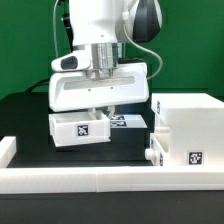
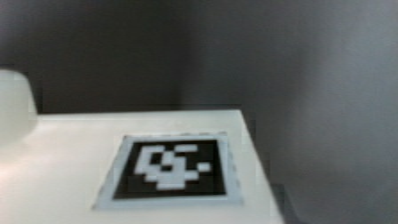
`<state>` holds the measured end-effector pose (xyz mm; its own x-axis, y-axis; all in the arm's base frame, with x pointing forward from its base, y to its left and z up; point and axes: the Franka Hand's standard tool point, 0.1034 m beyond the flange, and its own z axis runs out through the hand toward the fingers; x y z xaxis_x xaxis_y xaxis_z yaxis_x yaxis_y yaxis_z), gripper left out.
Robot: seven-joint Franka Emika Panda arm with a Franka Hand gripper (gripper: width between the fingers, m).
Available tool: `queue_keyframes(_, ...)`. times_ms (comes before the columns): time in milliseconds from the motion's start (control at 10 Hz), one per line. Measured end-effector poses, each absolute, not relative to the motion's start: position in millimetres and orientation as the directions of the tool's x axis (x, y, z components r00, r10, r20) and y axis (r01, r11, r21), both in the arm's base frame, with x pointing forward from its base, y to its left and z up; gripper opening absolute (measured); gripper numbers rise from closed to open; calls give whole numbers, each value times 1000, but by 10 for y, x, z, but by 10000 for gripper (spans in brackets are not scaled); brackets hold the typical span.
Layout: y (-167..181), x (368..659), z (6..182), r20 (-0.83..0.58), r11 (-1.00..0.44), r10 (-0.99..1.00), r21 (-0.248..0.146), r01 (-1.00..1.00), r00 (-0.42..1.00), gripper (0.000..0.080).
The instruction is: Assemble drawer
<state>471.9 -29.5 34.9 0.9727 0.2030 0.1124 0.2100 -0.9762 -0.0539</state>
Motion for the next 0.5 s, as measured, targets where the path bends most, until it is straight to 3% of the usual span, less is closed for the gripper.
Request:
queue_keyframes(300, -265, 4777, 357, 123, -957, 280, -43, 287, 952, 41)
queue_keyframes(500, -308, 4754, 330, 117, -859, 506, -16, 511, 855, 41)
